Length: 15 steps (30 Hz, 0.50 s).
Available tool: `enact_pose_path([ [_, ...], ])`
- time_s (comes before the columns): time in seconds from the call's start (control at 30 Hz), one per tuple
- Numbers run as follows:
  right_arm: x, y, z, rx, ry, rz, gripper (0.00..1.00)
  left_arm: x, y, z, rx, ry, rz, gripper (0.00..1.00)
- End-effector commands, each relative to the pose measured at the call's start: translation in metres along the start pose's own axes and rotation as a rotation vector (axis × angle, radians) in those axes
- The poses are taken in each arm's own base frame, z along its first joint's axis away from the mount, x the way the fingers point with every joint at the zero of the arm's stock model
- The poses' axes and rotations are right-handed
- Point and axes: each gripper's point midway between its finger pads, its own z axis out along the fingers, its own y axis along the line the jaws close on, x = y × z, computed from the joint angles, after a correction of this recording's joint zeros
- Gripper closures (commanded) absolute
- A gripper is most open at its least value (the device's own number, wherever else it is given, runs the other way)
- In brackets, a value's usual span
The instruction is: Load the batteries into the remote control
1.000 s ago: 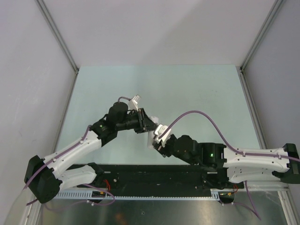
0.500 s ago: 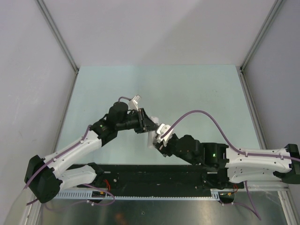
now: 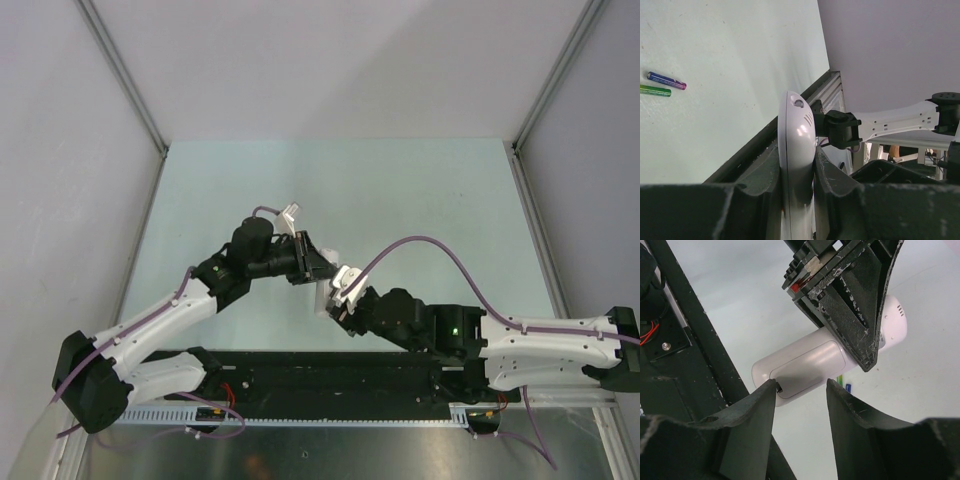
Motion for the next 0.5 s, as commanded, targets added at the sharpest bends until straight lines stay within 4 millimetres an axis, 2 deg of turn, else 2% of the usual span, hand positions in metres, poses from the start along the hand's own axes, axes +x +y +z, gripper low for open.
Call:
enact_pose_path([
  [0.0, -0.0123, 0.0040, -0.0004, -0.012, -0.020, 0.021, 0.50, -0.0131, -0.0275, -0.0042, 0.075, -0.030, 0.026, 1.00],
  [0.33, -0.0047, 0.0008, 0.0027, 0.014, 0.008, 0.011, 0.50, -0.0131, -0.0306, -0.0071, 0.084, -0.034, 0.030, 1.00],
  [0.47, -0.0100, 0.0023, 0.0000, -0.002, -0.010, 0.023, 0.49, -0.0129, -0.0296, -0.0076, 0.081, -0.037, 0.028, 1.00],
])
